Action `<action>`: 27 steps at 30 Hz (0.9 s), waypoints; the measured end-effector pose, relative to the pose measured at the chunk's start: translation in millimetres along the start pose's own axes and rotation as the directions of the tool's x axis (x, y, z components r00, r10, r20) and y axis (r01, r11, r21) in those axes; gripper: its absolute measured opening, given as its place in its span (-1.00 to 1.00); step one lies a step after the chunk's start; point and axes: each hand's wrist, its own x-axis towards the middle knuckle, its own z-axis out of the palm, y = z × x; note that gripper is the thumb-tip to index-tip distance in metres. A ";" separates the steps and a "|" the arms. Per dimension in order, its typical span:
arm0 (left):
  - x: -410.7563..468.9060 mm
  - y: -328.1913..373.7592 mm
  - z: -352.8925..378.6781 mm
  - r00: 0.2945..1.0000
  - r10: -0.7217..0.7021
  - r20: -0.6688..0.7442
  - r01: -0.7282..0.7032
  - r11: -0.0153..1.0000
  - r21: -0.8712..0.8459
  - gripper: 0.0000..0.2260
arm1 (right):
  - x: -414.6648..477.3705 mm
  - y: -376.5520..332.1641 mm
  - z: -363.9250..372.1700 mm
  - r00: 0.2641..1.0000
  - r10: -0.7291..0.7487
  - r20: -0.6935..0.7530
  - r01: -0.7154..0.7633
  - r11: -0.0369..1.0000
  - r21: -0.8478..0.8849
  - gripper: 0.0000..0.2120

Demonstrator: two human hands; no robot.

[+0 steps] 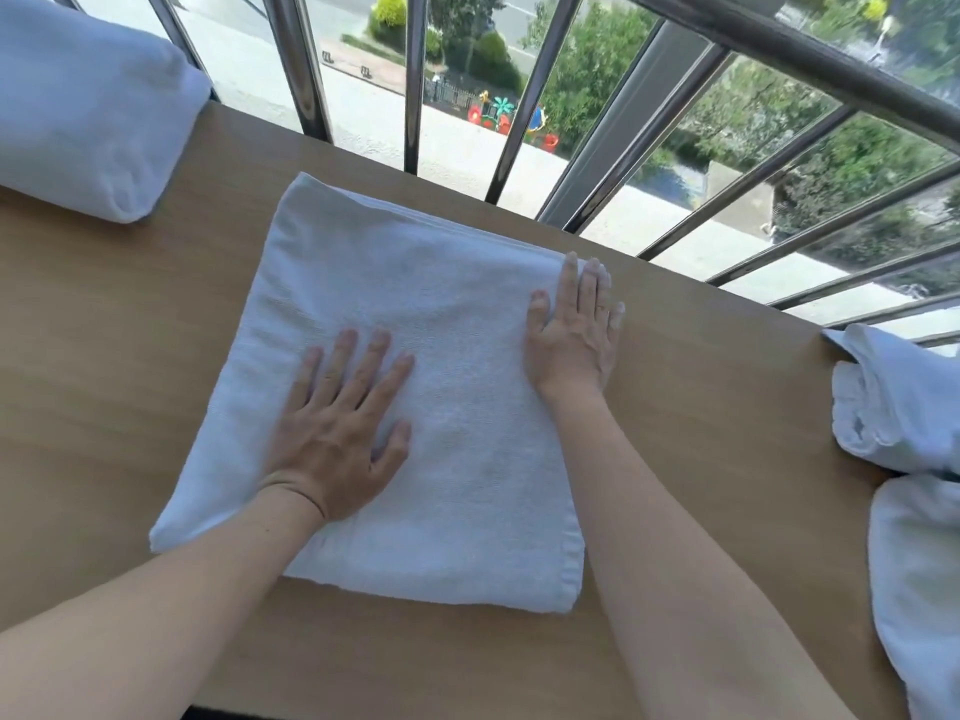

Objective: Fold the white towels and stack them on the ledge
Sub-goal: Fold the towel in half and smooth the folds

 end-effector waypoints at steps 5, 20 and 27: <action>1.5 0.3 -0.9 1.000 -0.007 0.004 0.007 1.000 -0.026 -0.41 | -98.5 -47.4 29.7 0.999 -0.015 -0.047 0.023 0.982 0.189 -0.43; -18.3 -47.4 -18.6 0.970 0.229 0.085 -0.209 0.959 -0.191 -0.50 | -205.6 -100.3 68.0 0.978 0.203 -0.057 -0.198 0.977 0.076 -0.42; 28.9 -78.2 -19.1 0.948 0.275 0.158 -0.271 0.961 -0.051 -0.46 | -213.5 -128.8 82.7 0.991 0.069 -0.112 -0.068 0.998 0.017 -0.37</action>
